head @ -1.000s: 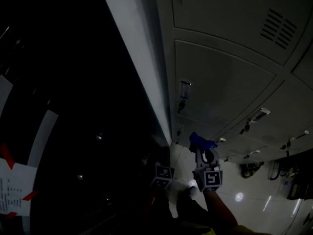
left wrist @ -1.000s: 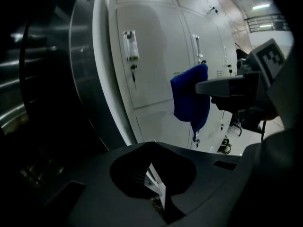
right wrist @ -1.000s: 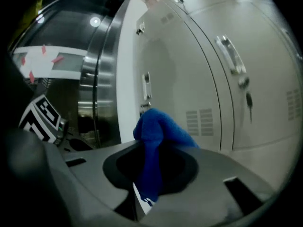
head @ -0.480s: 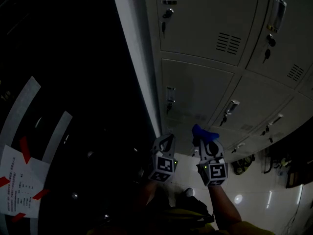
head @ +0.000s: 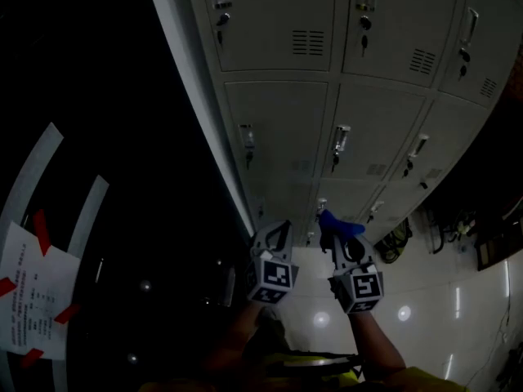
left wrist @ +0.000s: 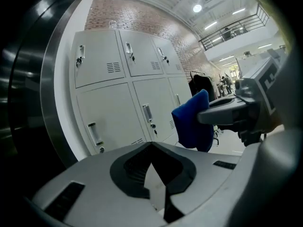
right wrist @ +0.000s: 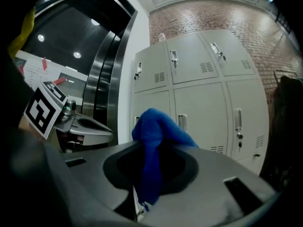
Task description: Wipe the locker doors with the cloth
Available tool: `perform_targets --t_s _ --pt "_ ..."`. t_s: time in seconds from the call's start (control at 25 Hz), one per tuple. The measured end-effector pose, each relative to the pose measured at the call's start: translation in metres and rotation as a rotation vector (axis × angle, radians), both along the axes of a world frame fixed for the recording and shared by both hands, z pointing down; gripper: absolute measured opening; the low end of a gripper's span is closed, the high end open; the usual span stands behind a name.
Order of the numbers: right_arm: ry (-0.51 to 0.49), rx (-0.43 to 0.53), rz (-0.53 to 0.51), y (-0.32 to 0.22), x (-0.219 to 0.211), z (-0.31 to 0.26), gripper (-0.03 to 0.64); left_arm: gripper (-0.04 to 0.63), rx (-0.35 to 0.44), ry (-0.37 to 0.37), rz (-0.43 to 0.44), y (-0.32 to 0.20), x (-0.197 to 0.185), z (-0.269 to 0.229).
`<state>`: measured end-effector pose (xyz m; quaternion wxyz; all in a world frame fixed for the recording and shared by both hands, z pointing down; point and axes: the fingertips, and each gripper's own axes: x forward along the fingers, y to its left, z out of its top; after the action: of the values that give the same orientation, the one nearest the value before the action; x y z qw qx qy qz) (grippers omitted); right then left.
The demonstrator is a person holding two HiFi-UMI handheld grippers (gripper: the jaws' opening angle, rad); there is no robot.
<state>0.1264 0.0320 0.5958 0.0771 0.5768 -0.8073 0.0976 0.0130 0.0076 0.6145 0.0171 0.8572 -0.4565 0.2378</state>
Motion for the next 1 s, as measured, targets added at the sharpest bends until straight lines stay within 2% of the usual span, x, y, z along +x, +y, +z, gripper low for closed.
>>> perform_targets --t_s 0.12,0.2,0.28,0.36,0.44,0.52,0.6,0.72,0.8,1.0 --pt "-0.005 0.039 0.016 0.050 0.044 -0.023 0.068 0.005 0.022 -0.004 -0.001 0.047 0.025 -0.009" --pt "-0.004 0.056 0.041 0.086 0.084 -0.035 0.067 0.005 0.037 0.026 -0.042 0.076 0.043 -0.020" --pt "-0.011 0.028 0.059 0.136 0.119 -0.040 0.067 0.005 0.023 0.053 -0.064 0.120 0.062 -0.028" --pt "-0.013 -0.016 0.064 0.189 0.147 -0.037 0.067 0.005 -0.014 0.044 -0.053 0.170 0.080 -0.026" --pt "0.000 -0.038 0.072 0.222 0.173 -0.033 0.067 0.005 -0.034 0.029 -0.043 0.202 0.099 -0.025" --pt "-0.003 -0.036 0.094 0.242 0.195 -0.035 0.067 0.005 -0.017 0.053 -0.057 0.224 0.113 -0.032" --pt "-0.011 -0.027 0.107 0.263 0.203 -0.039 0.067 0.005 -0.004 0.074 -0.047 0.244 0.126 -0.038" --pt "0.006 -0.033 0.095 0.292 0.200 -0.044 0.067 0.005 -0.024 0.057 -0.010 0.269 0.137 -0.038" --pt "0.020 -0.017 0.090 0.305 0.198 -0.056 0.067 0.005 -0.031 0.078 0.006 0.280 0.142 -0.043" --pt "-0.015 0.031 0.098 0.316 0.186 -0.086 0.067 0.005 0.027 0.040 0.081 0.283 0.144 -0.068"
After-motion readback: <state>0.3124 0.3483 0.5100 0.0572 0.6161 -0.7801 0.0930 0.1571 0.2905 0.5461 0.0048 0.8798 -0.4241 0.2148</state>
